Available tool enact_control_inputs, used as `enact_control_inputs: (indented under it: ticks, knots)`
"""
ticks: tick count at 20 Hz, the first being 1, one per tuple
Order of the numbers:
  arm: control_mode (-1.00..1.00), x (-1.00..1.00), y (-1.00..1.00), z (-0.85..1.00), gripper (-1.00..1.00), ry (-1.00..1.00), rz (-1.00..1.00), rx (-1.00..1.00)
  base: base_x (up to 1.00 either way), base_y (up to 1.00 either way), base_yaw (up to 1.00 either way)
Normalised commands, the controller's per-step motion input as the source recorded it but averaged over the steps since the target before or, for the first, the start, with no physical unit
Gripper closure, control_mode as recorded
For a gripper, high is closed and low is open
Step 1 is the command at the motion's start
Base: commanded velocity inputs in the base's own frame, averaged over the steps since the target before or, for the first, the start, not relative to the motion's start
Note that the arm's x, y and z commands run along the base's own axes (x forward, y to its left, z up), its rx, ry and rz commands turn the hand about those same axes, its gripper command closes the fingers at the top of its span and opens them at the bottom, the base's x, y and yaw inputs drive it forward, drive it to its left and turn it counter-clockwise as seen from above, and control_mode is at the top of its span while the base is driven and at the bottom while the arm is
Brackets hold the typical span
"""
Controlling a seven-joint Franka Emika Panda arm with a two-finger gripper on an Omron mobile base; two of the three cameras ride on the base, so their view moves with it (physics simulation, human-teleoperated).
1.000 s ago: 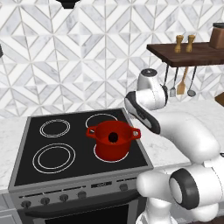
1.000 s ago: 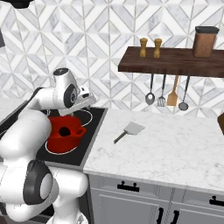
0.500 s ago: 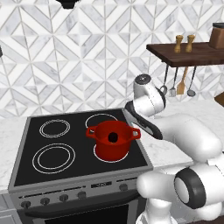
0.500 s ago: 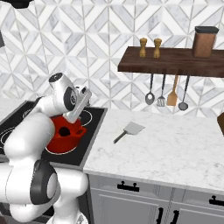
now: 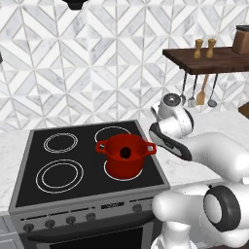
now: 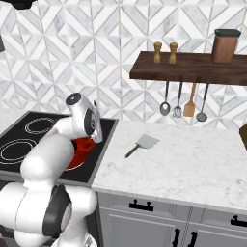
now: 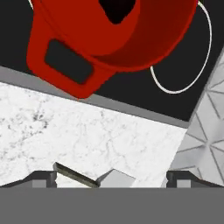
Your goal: Put the avocado and tomato in the pot. Retrieve the spatula and lightly stir the vegetables in the pot.
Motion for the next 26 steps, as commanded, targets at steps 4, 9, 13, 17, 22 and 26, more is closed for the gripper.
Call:
enact_control_inputs:
  ticks: [4, 9, 13, 17, 22, 26]
  knots:
    - [-1.00, 0.00, -0.51, -0.04, -1.00, 0.22, 0.58, -0.23, 0.00, 0.00, 0.00]
    - [-1.00, -0.08, -0.20, -0.04, -1.00, 0.06, 0.43, -0.38, 0.00, 0.00, 0.00]
    - [-1.00, -0.03, -0.05, -0.32, -1.00, 0.00, 0.34, -0.45, 0.00, 0.00, 0.00]
    - [-1.00, 0.00, -0.41, -0.33, -1.00, 0.00, 0.26, -0.20, 0.00, 0.00, 0.00]
    - [-1.00, -0.02, -0.27, -0.31, -1.00, 0.00, 0.16, -0.01, 0.00, 0.00, 0.00]
    - [-1.00, -0.01, 0.00, -0.29, -1.00, 0.00, 0.06, 0.00, 0.00, 0.00, 0.00]
